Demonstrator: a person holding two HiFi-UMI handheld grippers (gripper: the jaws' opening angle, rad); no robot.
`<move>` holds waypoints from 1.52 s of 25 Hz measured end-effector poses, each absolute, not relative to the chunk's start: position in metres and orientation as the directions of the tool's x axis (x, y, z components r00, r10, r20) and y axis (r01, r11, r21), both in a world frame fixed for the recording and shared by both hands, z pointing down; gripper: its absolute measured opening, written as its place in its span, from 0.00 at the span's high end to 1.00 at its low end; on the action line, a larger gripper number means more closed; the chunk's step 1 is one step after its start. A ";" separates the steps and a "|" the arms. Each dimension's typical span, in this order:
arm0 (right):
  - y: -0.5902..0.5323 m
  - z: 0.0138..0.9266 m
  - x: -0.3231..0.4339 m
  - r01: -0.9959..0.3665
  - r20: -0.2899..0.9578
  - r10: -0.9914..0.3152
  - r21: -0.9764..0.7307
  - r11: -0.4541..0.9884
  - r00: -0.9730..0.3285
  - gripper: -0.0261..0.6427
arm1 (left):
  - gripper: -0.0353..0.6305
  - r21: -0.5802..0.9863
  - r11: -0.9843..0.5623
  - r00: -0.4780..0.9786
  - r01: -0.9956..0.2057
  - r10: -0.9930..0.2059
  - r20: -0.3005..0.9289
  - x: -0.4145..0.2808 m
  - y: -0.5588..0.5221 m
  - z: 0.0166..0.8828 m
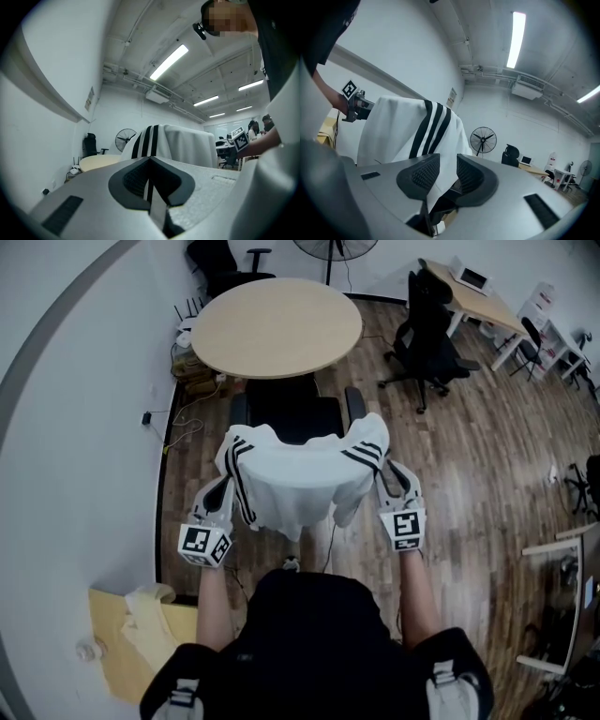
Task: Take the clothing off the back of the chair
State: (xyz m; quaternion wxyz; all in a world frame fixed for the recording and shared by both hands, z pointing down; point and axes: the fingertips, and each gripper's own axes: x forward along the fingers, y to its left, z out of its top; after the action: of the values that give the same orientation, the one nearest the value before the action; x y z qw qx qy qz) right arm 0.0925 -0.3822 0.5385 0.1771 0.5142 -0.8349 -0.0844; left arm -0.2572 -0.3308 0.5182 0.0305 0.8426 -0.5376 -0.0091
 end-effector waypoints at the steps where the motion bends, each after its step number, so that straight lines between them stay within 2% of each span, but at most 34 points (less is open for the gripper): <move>1: -0.384 0.535 0.091 -0.827 0.196 -0.889 0.328 0.456 -0.413 0.80 | 0.95 0.066 -0.431 0.432 -0.900 -0.902 -0.002 -0.257 -0.332 0.515; 4: -0.388 0.529 0.087 -0.830 0.165 -0.888 0.316 0.460 -0.430 0.79 | 0.94 0.065 -0.449 0.448 -0.891 -0.893 -0.039 -0.258 -0.336 0.506; 8: -0.389 0.530 0.084 -0.835 0.191 -0.875 0.263 0.483 -0.445 0.76 | 0.94 0.051 -0.444 0.442 -0.894 -0.896 -0.052 -0.265 -0.342 0.500; 13: -0.398 0.535 0.081 -0.824 0.207 -0.850 0.218 0.523 -0.485 0.74 | 0.80 0.028 -0.461 0.461 -0.887 -0.887 -0.004 -0.263 -0.353 0.510; 17: -0.399 0.539 0.077 -0.814 0.217 -0.825 0.162 0.558 -0.523 0.79 | 0.76 0.009 -0.485 0.486 -0.874 -0.874 0.006 -0.257 -0.357 0.507; 25: -0.403 0.530 0.066 -0.802 0.197 -0.823 0.192 0.565 -0.533 0.89 | 0.71 -0.010 -0.485 0.485 -0.875 -0.875 0.007 -0.263 -0.371 0.506; 33: -0.402 0.538 0.071 -0.828 0.211 -0.856 0.230 0.512 -0.471 0.95 | 0.71 0.037 -0.567 0.567 -0.823 -0.823 0.011 -0.249 -0.377 0.508; 38: -0.403 0.534 0.088 -0.862 0.181 -0.903 0.273 0.427 -0.390 0.95 | 0.85 0.053 -0.621 0.622 -0.782 -0.783 0.017 -0.237 -0.374 0.507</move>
State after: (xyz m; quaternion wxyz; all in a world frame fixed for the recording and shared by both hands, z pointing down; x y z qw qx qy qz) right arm 0.0881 -0.4026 0.5341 0.1520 0.5310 -0.8309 -0.0673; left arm -0.2372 -0.3739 0.5071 0.0274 0.9001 -0.4347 -0.0040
